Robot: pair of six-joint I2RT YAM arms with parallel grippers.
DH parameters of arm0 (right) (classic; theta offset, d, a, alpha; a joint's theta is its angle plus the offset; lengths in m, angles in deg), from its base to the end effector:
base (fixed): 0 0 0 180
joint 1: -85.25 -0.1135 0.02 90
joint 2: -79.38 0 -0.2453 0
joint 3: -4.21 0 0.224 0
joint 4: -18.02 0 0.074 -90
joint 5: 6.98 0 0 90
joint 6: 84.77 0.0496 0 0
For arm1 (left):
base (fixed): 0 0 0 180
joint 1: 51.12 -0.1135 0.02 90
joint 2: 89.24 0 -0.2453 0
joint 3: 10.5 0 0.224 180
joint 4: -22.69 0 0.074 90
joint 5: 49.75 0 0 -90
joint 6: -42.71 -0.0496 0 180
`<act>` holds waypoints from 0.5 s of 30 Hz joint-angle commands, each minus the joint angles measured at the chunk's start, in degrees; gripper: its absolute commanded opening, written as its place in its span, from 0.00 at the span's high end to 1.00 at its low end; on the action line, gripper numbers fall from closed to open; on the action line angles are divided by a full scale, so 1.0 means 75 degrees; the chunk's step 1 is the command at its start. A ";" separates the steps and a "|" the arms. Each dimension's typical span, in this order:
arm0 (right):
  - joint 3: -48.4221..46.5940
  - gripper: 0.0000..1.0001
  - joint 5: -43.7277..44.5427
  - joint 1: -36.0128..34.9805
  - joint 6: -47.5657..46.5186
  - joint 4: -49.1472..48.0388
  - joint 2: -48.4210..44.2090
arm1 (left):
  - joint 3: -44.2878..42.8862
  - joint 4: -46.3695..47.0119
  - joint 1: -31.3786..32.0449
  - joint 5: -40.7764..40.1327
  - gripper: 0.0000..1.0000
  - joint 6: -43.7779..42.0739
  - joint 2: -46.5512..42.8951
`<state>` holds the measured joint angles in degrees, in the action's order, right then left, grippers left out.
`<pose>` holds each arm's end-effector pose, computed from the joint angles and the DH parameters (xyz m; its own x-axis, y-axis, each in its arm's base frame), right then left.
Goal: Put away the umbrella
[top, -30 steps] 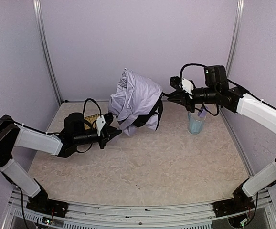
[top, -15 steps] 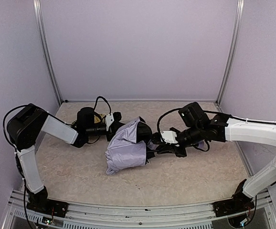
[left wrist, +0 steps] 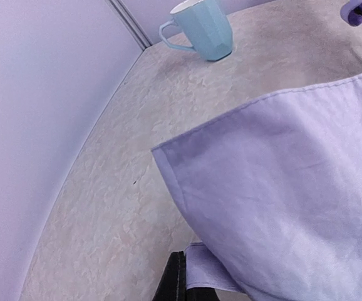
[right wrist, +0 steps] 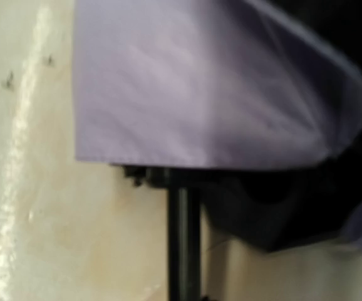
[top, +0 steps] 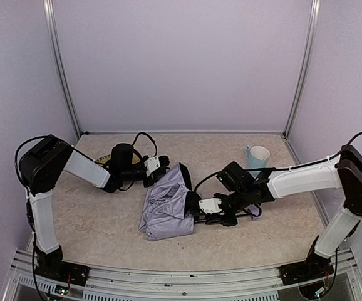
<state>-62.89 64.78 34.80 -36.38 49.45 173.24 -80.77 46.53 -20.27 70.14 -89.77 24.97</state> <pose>0.1793 0.2415 0.1545 0.1515 -0.8070 -0.5707 -0.9854 -0.0781 -0.1512 0.3237 -0.2221 0.1416 0.3540 0.4706 -0.8083 0.8234 0.2529 0.5079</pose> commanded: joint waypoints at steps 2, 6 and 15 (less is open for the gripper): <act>0.0058 1.00 0.0039 0.0360 0.0109 0.0937 0.0720 | -0.0614 0.0672 -0.0022 -0.1728 1.00 -0.0036 0.0465; -0.0258 1.00 -0.0266 0.0656 0.0171 0.1148 0.0892 | -0.0816 0.1152 0.0075 -0.2922 0.94 -0.0048 0.0855; -0.0630 1.00 -0.0685 0.0807 0.0388 0.1649 0.1191 | -0.1377 0.1861 -0.0025 -0.5586 0.22 0.0862 0.0712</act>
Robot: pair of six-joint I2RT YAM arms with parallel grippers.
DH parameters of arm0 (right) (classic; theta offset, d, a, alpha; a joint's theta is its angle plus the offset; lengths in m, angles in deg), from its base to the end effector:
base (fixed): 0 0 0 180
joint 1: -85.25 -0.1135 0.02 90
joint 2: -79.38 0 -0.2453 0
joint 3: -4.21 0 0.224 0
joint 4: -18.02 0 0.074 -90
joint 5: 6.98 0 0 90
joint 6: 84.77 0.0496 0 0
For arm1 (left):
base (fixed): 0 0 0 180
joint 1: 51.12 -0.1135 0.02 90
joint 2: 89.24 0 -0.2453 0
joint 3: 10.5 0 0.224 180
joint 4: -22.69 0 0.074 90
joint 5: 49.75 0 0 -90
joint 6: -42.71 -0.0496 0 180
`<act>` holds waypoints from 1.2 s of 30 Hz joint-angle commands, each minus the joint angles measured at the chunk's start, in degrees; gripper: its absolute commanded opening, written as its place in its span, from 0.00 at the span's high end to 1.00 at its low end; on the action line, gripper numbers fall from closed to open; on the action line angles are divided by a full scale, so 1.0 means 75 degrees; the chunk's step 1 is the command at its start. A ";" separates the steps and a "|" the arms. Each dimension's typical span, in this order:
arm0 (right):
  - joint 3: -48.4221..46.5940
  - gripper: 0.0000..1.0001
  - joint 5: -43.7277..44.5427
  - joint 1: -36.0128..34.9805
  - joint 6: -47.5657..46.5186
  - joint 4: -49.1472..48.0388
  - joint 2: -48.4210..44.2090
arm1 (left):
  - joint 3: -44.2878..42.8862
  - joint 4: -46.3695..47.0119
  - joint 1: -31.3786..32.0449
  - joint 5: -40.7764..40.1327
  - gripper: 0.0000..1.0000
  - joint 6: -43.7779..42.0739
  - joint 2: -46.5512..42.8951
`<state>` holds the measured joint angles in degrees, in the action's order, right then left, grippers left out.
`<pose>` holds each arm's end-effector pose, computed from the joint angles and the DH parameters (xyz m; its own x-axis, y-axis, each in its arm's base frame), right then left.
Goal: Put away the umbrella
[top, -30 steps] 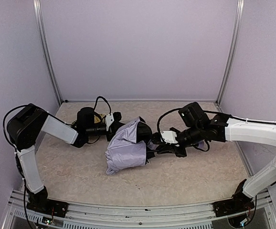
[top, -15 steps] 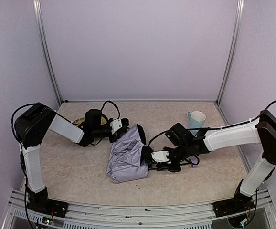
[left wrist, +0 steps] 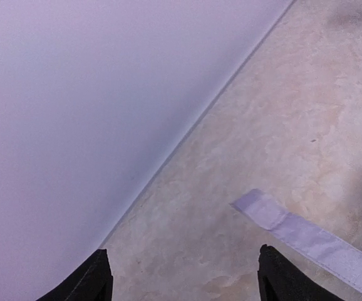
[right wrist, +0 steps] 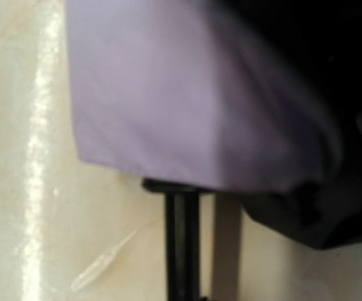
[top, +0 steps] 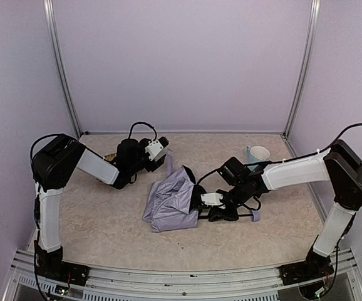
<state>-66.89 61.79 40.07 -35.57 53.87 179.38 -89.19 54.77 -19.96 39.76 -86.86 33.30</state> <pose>0.2058 0.2325 0.1381 0.0206 -0.8434 -0.5369 -0.9995 -0.0048 -0.0308 0.3720 -0.2245 0.1399 0.1905 0.6292 -0.7535 0.5045 0.5957 0.6250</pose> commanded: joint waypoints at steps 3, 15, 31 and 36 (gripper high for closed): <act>-0.0379 1.00 -0.0731 0.0269 0.0415 0.1391 0.0479 | 0.0243 0.0659 0.0073 -0.1366 0.21 0.0516 -0.1432; -0.1457 1.00 -0.1911 0.0664 0.0560 0.2664 0.1487 | 0.3619 -0.4229 0.2683 0.3204 0.48 0.0304 -0.6625; -0.1626 1.00 -0.2030 0.0670 0.0469 0.2870 0.1562 | 0.2928 -0.3605 0.2724 0.1979 0.03 -0.0987 -0.3445; -0.1666 1.00 -0.2166 0.0670 0.0386 0.2826 0.1585 | 0.1846 -0.4748 0.2194 0.1901 0.01 -0.0234 -0.2279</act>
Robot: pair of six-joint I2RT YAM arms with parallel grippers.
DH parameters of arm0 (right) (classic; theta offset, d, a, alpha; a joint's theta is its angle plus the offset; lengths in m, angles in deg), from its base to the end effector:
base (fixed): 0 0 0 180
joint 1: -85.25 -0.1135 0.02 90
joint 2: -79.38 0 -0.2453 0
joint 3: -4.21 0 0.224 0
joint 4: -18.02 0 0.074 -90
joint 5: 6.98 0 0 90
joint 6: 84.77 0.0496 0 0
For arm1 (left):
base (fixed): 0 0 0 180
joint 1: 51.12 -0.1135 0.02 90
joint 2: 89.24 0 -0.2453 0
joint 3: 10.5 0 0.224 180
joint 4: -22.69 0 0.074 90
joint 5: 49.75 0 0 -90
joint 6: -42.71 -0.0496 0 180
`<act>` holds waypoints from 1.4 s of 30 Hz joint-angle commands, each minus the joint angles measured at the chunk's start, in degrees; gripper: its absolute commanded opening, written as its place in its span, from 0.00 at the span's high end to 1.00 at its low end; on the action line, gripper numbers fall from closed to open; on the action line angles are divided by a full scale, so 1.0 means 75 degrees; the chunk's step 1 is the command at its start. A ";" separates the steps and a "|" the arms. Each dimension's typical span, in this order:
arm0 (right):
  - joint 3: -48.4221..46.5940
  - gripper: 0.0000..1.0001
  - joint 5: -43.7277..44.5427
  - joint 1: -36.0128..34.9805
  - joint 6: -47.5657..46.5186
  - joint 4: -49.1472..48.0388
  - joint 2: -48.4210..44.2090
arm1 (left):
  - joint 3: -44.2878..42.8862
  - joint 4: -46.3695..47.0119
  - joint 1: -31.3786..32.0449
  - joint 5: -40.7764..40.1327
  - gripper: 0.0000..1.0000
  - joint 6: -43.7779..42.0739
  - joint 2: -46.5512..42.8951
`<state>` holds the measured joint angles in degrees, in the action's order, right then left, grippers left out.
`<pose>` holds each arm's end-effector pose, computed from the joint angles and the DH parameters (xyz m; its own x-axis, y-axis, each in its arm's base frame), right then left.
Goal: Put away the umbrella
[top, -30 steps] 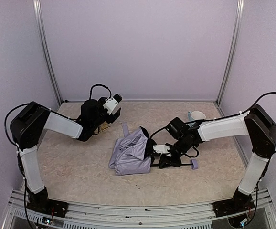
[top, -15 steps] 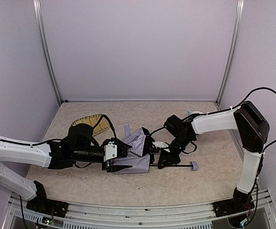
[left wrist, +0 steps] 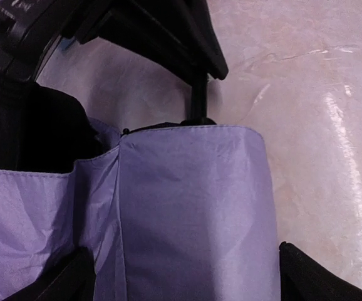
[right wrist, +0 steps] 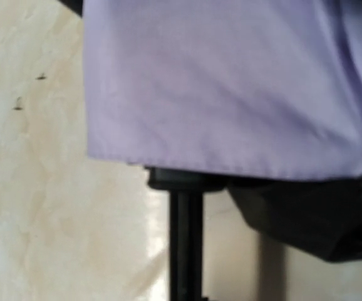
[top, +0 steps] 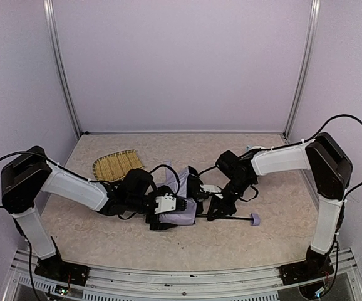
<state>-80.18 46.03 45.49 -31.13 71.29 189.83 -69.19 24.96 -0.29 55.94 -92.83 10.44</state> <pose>0.2330 0.2327 0.1333 -0.2547 -0.8279 -0.4996 -0.9282 0.0645 0.3664 0.1951 -0.2607 0.1322 0.3511 0.6569 -0.6672 0.8981 -0.0348 0.4384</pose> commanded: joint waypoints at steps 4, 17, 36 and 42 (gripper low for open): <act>0.0151 1.00 0.0016 -0.0053 -0.0214 0.0442 -0.0024 | -0.1408 -0.1915 -0.0543 0.0004 0.08 0.0965 0.1382; 0.1042 0.52 0.2296 -0.0053 0.0819 -0.0845 -0.1915 | -0.4003 -0.4976 -0.0647 0.0992 0.32 0.2868 0.3714; 0.3137 0.09 0.4621 -0.2098 -0.0487 -0.5178 -0.3704 | -0.4239 -0.6186 -0.0698 0.2617 0.44 0.3728 0.4135; 0.2769 0.12 0.5218 -0.2016 -0.1401 -0.5263 -0.2265 | -0.4769 -0.6880 -0.0713 0.2787 0.44 0.3436 0.4371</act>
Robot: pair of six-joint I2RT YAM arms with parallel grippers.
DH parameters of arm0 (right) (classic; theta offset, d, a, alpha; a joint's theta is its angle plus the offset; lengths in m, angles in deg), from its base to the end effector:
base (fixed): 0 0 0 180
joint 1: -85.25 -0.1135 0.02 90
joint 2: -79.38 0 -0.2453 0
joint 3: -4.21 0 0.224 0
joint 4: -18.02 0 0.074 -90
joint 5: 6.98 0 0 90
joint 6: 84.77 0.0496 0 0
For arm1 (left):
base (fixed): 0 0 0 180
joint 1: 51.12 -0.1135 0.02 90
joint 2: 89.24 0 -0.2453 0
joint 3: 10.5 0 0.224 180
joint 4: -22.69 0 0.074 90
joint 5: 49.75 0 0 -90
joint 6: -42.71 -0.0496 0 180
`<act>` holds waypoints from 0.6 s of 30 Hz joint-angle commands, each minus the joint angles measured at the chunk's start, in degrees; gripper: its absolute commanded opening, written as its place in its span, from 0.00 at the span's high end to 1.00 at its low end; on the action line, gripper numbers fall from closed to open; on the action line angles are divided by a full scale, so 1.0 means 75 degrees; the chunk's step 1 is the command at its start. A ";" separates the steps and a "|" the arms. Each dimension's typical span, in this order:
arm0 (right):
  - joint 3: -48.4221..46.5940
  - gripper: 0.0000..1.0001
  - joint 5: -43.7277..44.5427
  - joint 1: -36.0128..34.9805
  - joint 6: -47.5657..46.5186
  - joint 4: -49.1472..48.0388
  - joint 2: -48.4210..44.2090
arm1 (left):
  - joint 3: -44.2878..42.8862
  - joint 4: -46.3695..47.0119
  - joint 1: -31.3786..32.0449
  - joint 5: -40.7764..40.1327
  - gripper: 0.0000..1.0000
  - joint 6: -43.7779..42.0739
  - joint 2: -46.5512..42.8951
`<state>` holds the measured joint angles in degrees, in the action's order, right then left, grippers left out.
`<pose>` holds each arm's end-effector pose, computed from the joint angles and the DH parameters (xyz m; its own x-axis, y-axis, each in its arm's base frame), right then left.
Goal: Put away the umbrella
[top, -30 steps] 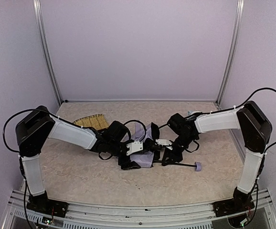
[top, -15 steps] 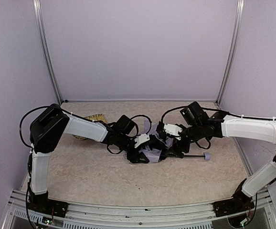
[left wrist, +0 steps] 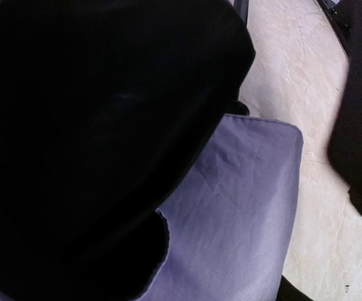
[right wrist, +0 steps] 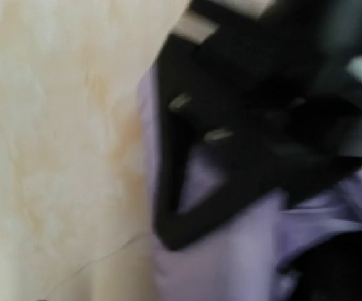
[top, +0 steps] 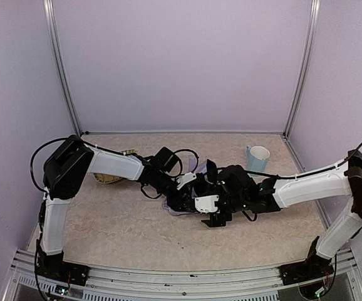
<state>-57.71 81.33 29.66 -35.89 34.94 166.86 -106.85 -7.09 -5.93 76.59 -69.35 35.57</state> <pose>0.1697 0.2503 0.1785 0.2629 -0.7794 -0.5687 -0.8815 0.0456 -0.4700 0.2730 -0.3165 0.1113 -0.2582 0.6892 -0.6771 0.9584 0.0945 -0.2693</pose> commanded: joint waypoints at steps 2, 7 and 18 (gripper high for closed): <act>-0.0244 0.14 0.0516 0.0225 -0.0839 -0.0544 0.1127 | 0.0103 -0.2856 0.0028 0.0106 0.44 0.0193 0.1134; -0.0138 0.16 0.0230 0.0554 -0.0884 -0.1130 0.1530 | -0.0028 -0.3130 -0.0059 0.0390 0.45 0.0021 0.1300; -0.1033 0.72 -0.0207 0.0569 -0.0516 -0.0255 0.2606 | -0.0245 -0.3284 -0.0071 0.1055 0.45 -0.0440 0.1335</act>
<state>-64.66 81.77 33.86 -41.32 29.26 184.37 -112.62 -17.21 -7.41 83.56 -72.98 38.87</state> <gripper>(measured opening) 0.426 0.555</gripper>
